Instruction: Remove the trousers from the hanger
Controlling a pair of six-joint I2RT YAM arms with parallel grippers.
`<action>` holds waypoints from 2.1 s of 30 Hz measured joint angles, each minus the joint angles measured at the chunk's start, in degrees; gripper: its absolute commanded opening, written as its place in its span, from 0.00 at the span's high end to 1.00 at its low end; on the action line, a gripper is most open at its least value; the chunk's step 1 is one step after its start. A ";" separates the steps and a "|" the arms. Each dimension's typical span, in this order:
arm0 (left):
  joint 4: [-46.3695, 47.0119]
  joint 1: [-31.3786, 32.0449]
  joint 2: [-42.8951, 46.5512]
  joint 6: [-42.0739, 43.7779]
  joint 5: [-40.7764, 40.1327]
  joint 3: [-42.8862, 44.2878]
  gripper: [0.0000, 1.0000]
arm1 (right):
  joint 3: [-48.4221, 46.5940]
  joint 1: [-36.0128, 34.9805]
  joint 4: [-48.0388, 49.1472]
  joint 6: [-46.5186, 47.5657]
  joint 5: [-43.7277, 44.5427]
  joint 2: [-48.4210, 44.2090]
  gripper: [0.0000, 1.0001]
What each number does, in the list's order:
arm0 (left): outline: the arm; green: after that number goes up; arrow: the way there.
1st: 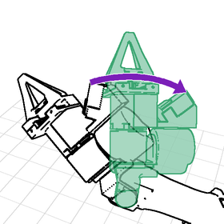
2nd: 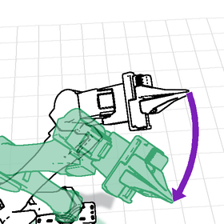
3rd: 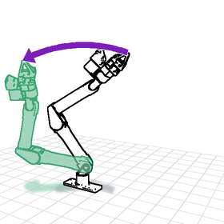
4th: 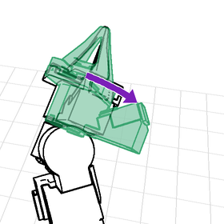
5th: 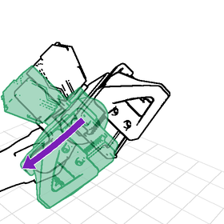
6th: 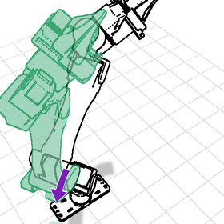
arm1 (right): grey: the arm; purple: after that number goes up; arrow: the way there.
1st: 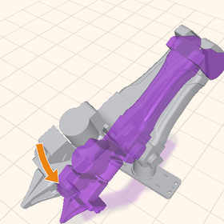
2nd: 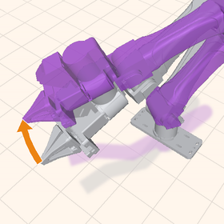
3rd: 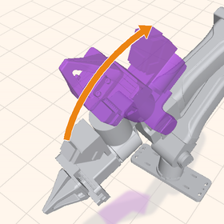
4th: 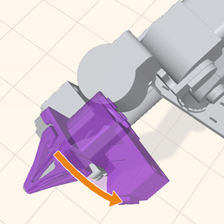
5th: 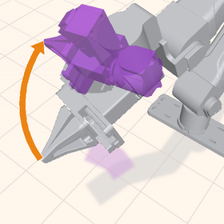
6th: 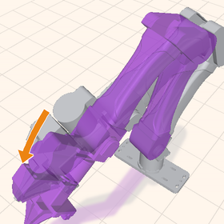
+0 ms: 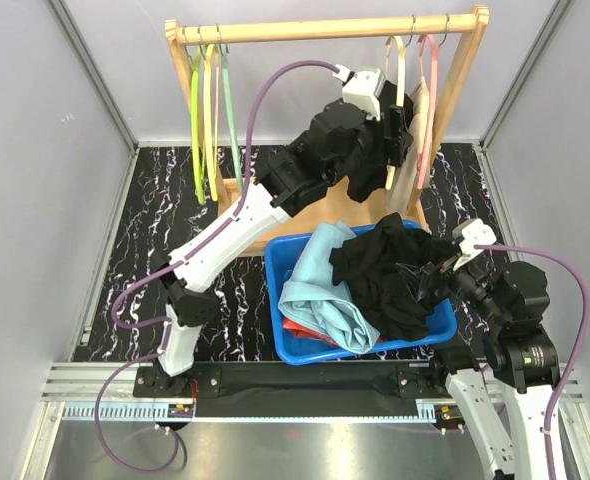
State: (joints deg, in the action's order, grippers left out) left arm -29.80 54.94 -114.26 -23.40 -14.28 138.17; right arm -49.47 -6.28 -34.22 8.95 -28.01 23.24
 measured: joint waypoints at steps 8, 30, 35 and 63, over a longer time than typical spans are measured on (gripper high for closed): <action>-0.46 1.20 -2.84 10.47 -11.34 0.70 0.57 | -0.48 0.55 0.04 -0.28 -0.09 0.00 0.00; 2.05 -1.62 2.51 20.81 -9.75 -2.56 1.00 | -8.15 0.98 0.52 0.07 -1.86 1.27 0.00; 0.92 -1.66 8.28 22.12 -9.64 -5.73 1.00 | -8.15 1.01 0.61 0.04 -3.13 2.54 0.00; 2.23 -4.07 28.76 18.10 -11.43 -24.92 1.00 | -21.20 0.09 7.72 8.00 -24.68 28.24 0.00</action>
State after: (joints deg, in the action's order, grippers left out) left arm -27.57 50.87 -85.49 -5.30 -25.71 113.25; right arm -70.67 -6.20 -26.50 16.95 -52.69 51.48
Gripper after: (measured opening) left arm 0.166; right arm 0.994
